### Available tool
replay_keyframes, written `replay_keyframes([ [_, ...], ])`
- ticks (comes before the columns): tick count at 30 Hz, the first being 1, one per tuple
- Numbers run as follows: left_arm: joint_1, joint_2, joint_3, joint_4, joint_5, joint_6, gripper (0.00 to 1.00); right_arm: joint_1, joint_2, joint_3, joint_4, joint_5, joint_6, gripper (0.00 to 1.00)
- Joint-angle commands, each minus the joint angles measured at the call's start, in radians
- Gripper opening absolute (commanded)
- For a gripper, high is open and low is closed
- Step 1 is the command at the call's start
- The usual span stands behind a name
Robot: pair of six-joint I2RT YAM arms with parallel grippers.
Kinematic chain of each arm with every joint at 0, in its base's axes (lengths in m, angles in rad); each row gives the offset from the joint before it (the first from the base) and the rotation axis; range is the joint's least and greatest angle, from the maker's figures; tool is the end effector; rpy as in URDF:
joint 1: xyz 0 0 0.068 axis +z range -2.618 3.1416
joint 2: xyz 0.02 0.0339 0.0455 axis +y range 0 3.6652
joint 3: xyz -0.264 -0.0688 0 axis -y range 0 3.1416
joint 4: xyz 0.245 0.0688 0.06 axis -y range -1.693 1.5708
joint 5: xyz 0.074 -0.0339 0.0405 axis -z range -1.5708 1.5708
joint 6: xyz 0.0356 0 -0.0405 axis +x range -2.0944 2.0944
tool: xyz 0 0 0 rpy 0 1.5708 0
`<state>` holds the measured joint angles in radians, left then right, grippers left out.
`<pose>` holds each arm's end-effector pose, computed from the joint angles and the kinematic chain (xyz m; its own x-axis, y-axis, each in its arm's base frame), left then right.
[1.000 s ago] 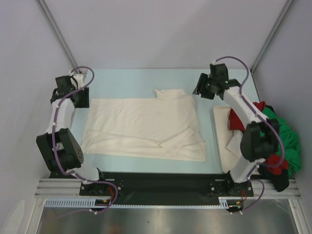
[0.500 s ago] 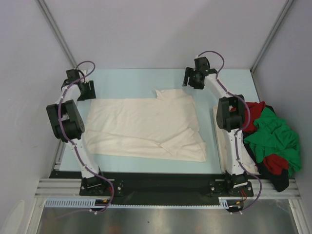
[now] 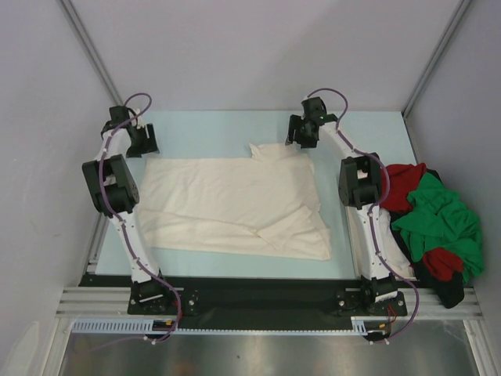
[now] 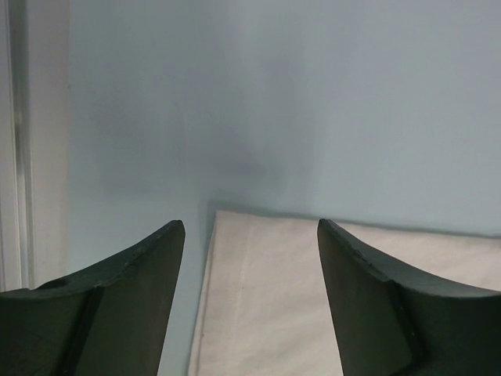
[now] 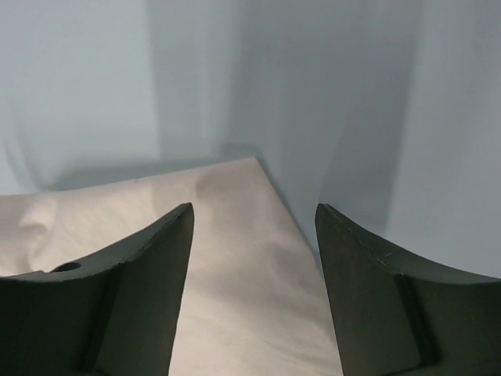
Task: Fold and stack the t-shirts
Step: Fold the tshirt
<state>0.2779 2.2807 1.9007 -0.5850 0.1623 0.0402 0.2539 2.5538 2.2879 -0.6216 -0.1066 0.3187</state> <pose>0.4862 0.1327 0.1889 -0.7972 -0.1862 -0.5743 -0.1503 0.9825 -0.1098 0.5420 0.1446 0.1686 -0.8115 0.1113 -0.5737 -0.0637 0.9590 0.2762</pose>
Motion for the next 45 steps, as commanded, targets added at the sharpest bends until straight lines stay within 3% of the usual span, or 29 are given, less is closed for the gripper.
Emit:
replay_keyframes([
  [1, 0.004, 0.052, 0.086, -0.044, 0.040, -0.063, 0.75, 0.011, -0.026, -0.028, 0.012, -0.042, 0.013, 0.69],
  [6, -0.005, 0.157, 0.271, -0.116, 0.065, -0.100, 0.74, 0.050, -0.020, -0.034, 0.019, -0.011, -0.015, 0.66],
  [7, -0.009, 0.167, 0.274, -0.124, 0.048, -0.100, 0.74, 0.054, -0.014, -0.034, 0.019, -0.022, -0.013, 0.62],
  [12, -0.020, 0.142, 0.177, -0.150, 0.031, -0.077, 0.71, 0.050, -0.026, -0.028, -0.001, -0.018, -0.015, 0.50],
  [15, -0.022, 0.070, 0.051, -0.104, 0.029, -0.062, 0.70, 0.050, -0.053, -0.051, 0.023, -0.022, -0.017, 0.35],
  [16, -0.022, 0.056, 0.031, -0.096, 0.031, -0.051, 0.68, 0.048, -0.058, -0.050, 0.028, -0.027, -0.015, 0.25],
  [21, -0.022, 0.003, -0.029, -0.098, 0.094, -0.043, 0.59, 0.053, -0.110, -0.068, 0.040, -0.019, -0.015, 0.10],
  [24, -0.022, -0.013, -0.048, -0.095, 0.095, -0.002, 0.41, 0.054, -0.138, -0.088, 0.059, -0.016, -0.015, 0.00],
  [25, -0.020, -0.021, -0.054, -0.087, 0.091, 0.007, 0.21, 0.056, -0.153, -0.090, 0.059, -0.016, -0.017, 0.00],
  [27, -0.019, -0.029, -0.071, -0.061, 0.082, 0.013, 0.02, 0.058, -0.171, -0.099, 0.057, -0.012, -0.013, 0.00],
  [28, -0.019, -0.038, -0.072, -0.055, 0.082, 0.018, 0.00, 0.059, -0.194, -0.105, 0.056, -0.013, -0.013, 0.00],
  [32, -0.019, -0.108, -0.106, -0.024, 0.098, 0.036, 0.00, 0.067, -0.289, -0.166, 0.054, -0.018, -0.009, 0.00],
  [36, -0.020, -0.234, -0.233, 0.031, 0.109, 0.096, 0.00, 0.081, -0.443, -0.323, 0.088, 0.008, 0.000, 0.00],
  [41, -0.019, -0.429, -0.426, 0.149, 0.121, 0.204, 0.00, 0.088, -0.657, -0.637, 0.115, 0.004, 0.019, 0.00],
  [45, -0.019, -0.545, -0.524, 0.100, 0.140, 0.312, 0.00, 0.105, -0.858, -0.864, 0.114, 0.015, 0.057, 0.00],
])
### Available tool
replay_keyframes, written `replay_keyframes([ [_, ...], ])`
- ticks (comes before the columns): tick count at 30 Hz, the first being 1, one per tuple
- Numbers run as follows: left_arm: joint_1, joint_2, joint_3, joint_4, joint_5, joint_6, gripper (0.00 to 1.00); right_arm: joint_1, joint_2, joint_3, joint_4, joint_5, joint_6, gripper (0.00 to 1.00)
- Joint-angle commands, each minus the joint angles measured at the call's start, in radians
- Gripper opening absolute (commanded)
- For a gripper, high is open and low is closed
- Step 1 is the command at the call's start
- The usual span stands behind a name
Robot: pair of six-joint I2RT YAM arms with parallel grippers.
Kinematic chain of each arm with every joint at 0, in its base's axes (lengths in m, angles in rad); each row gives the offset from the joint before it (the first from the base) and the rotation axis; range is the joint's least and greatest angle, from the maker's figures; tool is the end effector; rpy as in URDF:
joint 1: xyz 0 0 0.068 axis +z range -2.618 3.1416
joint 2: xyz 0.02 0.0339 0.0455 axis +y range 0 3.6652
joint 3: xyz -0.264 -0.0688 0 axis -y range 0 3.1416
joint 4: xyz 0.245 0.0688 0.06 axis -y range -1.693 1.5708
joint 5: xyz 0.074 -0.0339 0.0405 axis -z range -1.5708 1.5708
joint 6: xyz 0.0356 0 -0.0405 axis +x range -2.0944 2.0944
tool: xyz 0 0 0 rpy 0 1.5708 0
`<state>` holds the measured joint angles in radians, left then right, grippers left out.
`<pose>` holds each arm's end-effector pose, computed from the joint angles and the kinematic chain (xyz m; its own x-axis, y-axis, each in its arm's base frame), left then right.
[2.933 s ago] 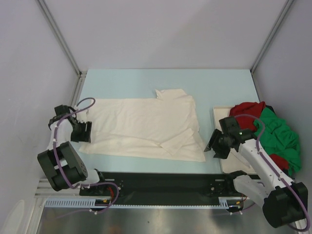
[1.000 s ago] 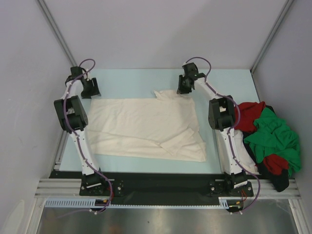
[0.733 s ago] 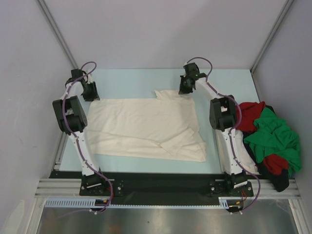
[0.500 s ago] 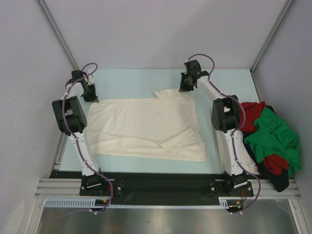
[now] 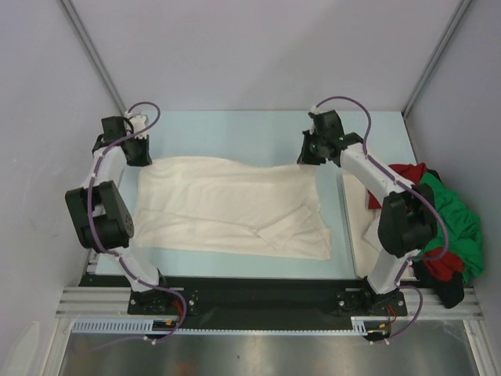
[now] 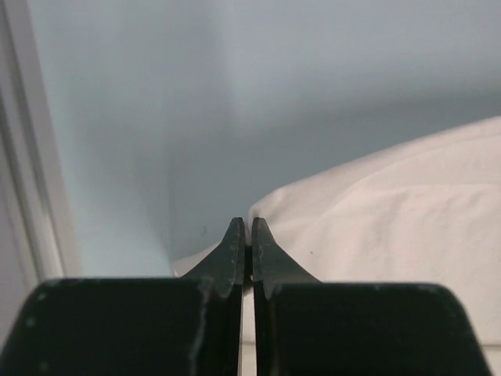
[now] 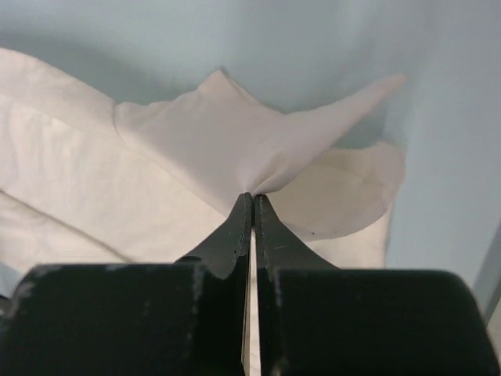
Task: Fold and stack the t-shirts
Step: Fold the tshirt
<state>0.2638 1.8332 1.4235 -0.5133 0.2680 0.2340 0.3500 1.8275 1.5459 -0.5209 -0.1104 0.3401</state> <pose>0.3910 0.0958 0.2395 -0.7714 0.0233 -0.6359 0.0840 0.9943 -0.0655 0.3886 0.1460 0.2797 -0.7745 0.0702 -0.6287 -0.1638 0.9377 0.3065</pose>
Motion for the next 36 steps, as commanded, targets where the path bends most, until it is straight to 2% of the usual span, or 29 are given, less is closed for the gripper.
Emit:
replay_keyframes([
  [1, -0.003, -0.107, -0.069, 0.019, 0.030, 0.160, 0.00, 0.018, -0.157, -0.162, 0.007, 0.015, 0.048, 0.00],
  [5, 0.003, -0.149, -0.195, 0.036, -0.026, 0.231, 0.00, 0.050, -0.289, -0.392, 0.001, 0.032, 0.128, 0.00],
  [9, 0.021, -0.167, -0.284, 0.045, -0.065, 0.274, 0.00, 0.081, -0.376, -0.544, 0.042, 0.043, 0.197, 0.00],
  [15, 0.035, -0.167, -0.331, 0.101, -0.138, 0.318, 0.00, 0.112, -0.379, -0.645, 0.113, 0.051, 0.260, 0.00],
  [20, 0.037, -0.169, -0.324, 0.091, -0.110, 0.332, 0.02, 0.130, -0.373, -0.656, 0.090, 0.089, 0.284, 0.00],
  [22, 0.037, -0.184, -0.328, 0.076, -0.098, 0.355, 0.07, 0.142, -0.376, -0.667, 0.097, 0.089, 0.290, 0.03],
  [23, 0.037, -0.192, -0.331, 0.068, -0.079, 0.364, 0.09, 0.145, -0.375, -0.675, 0.096, 0.087, 0.301, 0.09],
  [24, 0.038, -0.205, -0.331, 0.059, -0.064, 0.384, 0.19, 0.145, -0.369, -0.675, 0.084, 0.086, 0.306, 0.27],
  [25, 0.048, -0.212, -0.330, 0.026, -0.041, 0.396, 0.25, 0.147, -0.366, -0.672, 0.070, 0.086, 0.309, 0.33],
  [26, 0.051, -0.219, -0.328, 0.006, -0.006, 0.410, 0.34, 0.145, -0.367, -0.662, 0.050, 0.107, 0.313, 0.35],
  [28, 0.060, -0.244, -0.331, -0.039, 0.020, 0.455, 0.39, 0.145, -0.396, -0.658, 0.006, 0.145, 0.315, 0.36],
  [33, 0.063, -0.290, -0.351, -0.117, 0.098, 0.596, 0.43, 0.145, -0.450, -0.653, 0.008, 0.158, 0.286, 0.37],
  [36, 0.057, -0.305, -0.325, -0.148, 0.120, 0.613, 0.46, 0.145, -0.432, -0.632, 0.033, 0.152, 0.266, 0.36],
])
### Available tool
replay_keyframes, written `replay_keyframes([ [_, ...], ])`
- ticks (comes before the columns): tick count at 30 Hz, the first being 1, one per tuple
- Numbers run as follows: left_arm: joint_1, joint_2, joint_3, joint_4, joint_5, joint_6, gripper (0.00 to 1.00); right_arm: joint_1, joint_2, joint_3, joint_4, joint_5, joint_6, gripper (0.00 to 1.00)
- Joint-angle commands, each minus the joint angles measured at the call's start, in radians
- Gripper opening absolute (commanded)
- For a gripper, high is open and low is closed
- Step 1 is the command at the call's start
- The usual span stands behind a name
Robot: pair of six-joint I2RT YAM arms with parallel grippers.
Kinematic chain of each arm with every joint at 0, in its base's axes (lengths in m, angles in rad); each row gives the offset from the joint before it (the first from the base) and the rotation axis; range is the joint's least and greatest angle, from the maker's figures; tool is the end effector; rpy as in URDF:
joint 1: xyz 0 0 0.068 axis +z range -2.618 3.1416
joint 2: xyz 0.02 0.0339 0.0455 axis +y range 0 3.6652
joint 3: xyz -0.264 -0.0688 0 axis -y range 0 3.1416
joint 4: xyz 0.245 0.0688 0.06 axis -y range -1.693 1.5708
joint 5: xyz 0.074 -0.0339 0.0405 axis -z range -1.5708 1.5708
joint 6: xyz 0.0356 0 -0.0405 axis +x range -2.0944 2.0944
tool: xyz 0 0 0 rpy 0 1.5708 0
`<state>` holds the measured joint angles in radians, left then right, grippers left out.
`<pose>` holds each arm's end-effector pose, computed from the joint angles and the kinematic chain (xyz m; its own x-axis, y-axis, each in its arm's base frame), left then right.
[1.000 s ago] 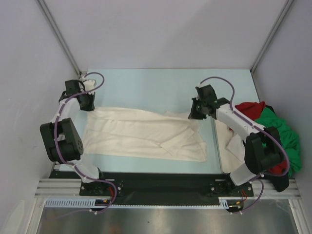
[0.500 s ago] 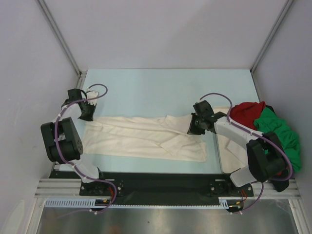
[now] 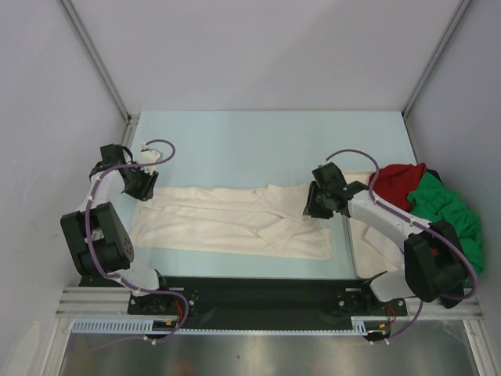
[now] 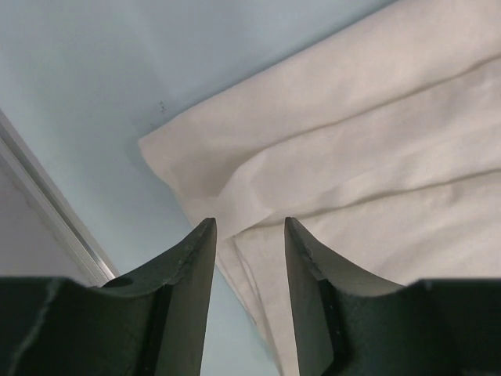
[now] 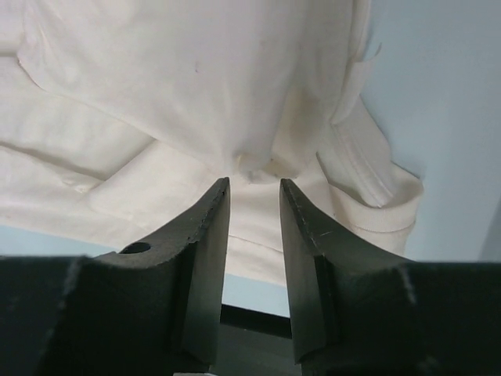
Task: Fold and stack the t-shirts
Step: Fold the tshirt
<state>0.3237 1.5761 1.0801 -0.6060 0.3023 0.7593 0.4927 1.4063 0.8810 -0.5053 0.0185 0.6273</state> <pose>0.3013 0.0899 0.2173 -0.7347 0.4467 -0.5105 0.4545 0.8828 0.1184 0.2428 0.1296 0.2090 -0.8844 0.1913 -0.4257 0.0674 0.9549 0.2890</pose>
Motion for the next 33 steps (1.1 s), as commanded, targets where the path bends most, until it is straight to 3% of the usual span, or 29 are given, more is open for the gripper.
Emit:
replay_keyframes([
  [1, -0.014, -0.048, 0.023, -0.052, 0.066, 0.094, 0.46, 0.004, 0.008, 0.041, 0.022, 0.021, -0.026, 0.36],
  [9, -0.107, -0.002, -0.042, 0.049, -0.100, 0.198, 0.49, 0.004, 0.105, 0.073, 0.109, -0.009, -0.034, 0.38],
  [14, -0.114, 0.105, 0.027, 0.040, -0.121, 0.160, 0.47, 0.006, 0.143, 0.062, 0.137, -0.051, -0.031, 0.35],
  [17, -0.114, 0.095, -0.040, 0.090, -0.132, 0.163, 0.43, 0.004, 0.155, 0.046, 0.152, -0.040, -0.034, 0.28],
  [22, -0.112, 0.059, -0.077, 0.066, -0.123, 0.170, 0.31, 0.004, 0.152, 0.026, 0.156, -0.032, -0.024, 0.02],
  [26, -0.110, -0.001, -0.075, 0.002, -0.091, 0.179, 0.25, 0.004, 0.132, 0.007, 0.152, -0.026, -0.035, 0.00],
  [30, -0.104, -0.048, -0.029, -0.080, -0.019, 0.196, 0.30, 0.004, 0.132, -0.002, 0.163, -0.034, -0.044, 0.00],
  [33, -0.110, -0.039, 0.038, -0.020, -0.041, 0.115, 0.46, 0.004, 0.135, 0.004, 0.163, -0.034, -0.058, 0.00],
])
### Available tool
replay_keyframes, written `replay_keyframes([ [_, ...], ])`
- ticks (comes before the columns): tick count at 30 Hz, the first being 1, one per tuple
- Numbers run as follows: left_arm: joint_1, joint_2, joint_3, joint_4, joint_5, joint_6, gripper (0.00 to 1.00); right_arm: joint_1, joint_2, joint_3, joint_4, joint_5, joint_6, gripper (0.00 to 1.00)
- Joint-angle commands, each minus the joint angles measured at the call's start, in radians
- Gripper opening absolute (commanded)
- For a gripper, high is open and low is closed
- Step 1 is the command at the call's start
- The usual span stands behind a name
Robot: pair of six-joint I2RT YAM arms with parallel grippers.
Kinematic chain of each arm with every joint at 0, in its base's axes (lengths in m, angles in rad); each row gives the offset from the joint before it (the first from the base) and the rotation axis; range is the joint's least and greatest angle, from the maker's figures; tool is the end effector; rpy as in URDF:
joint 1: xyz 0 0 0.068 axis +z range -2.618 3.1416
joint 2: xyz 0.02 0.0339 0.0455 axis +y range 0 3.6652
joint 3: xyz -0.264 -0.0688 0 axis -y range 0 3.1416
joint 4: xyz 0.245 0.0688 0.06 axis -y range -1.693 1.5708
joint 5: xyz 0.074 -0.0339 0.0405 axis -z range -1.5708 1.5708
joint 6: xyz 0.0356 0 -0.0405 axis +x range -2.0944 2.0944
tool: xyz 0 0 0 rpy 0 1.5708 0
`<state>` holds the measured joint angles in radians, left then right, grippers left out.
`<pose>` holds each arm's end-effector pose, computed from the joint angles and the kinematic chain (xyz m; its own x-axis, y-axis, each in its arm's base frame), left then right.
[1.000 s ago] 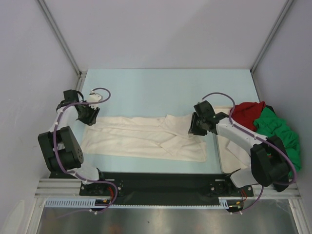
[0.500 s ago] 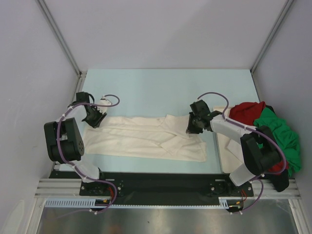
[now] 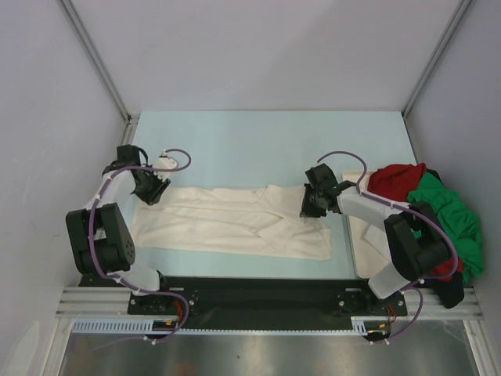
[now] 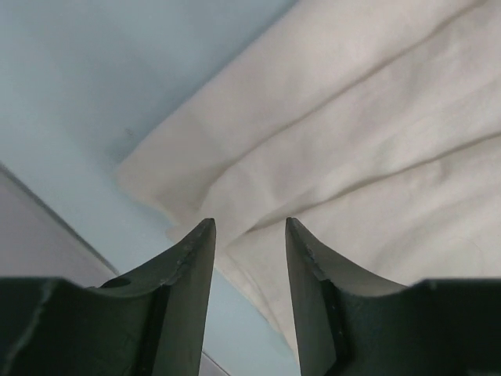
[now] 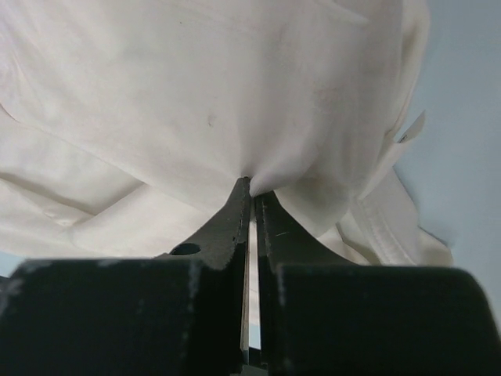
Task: Fold and stack the t-shirts
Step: Fold the tshirt
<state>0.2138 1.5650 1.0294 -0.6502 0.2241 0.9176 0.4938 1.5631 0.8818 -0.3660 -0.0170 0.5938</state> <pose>0.2954 0.0561 0.2033 -0.6499 0.6512 -0.3918 0.6431 0.7460 0.1731 0.2646 0.1431 0.1749 -0.9014 0.1501 -0.4061 0.0277 0.9560 0.2919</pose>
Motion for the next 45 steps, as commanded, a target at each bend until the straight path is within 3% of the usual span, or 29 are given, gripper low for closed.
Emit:
replay_keyframes([
  [1, -0.002, 0.024, 0.113, 0.024, 0.017, -0.057, 0.47, 0.003, -0.021, 0.003, 0.025, 0.002, -0.028, 0.00],
  [6, -0.004, 0.179, 0.236, 0.038, -0.129, -0.100, 0.50, 0.003, -0.031, -0.003, 0.035, 0.003, -0.038, 0.00],
  [11, -0.004, 0.257, 0.270, -0.003, -0.112, -0.102, 0.51, -0.001, -0.020, -0.001, 0.030, 0.005, -0.060, 0.00],
  [25, -0.001, 0.141, 0.092, -0.023, -0.129, -0.029, 0.45, -0.034, -0.037, -0.032, 0.050, -0.032, -0.080, 0.00],
  [28, 0.002, 0.138, 0.087, -0.025, -0.132, -0.033, 0.33, -0.038, -0.046, -0.033, 0.053, -0.041, -0.078, 0.00],
  [29, 0.001, 0.126, 0.089, -0.028, -0.132, -0.034, 0.22, -0.038, -0.048, -0.033, 0.055, -0.043, -0.078, 0.00],
  [32, 0.002, 0.081, 0.083, -0.032, -0.109, -0.025, 0.00, -0.038, -0.052, -0.032, 0.049, -0.052, -0.075, 0.00],
  [45, 0.002, -0.143, -0.127, 0.144, -0.181, 0.110, 0.00, -0.012, -0.201, -0.043, -0.114, -0.044, -0.052, 0.00],
])
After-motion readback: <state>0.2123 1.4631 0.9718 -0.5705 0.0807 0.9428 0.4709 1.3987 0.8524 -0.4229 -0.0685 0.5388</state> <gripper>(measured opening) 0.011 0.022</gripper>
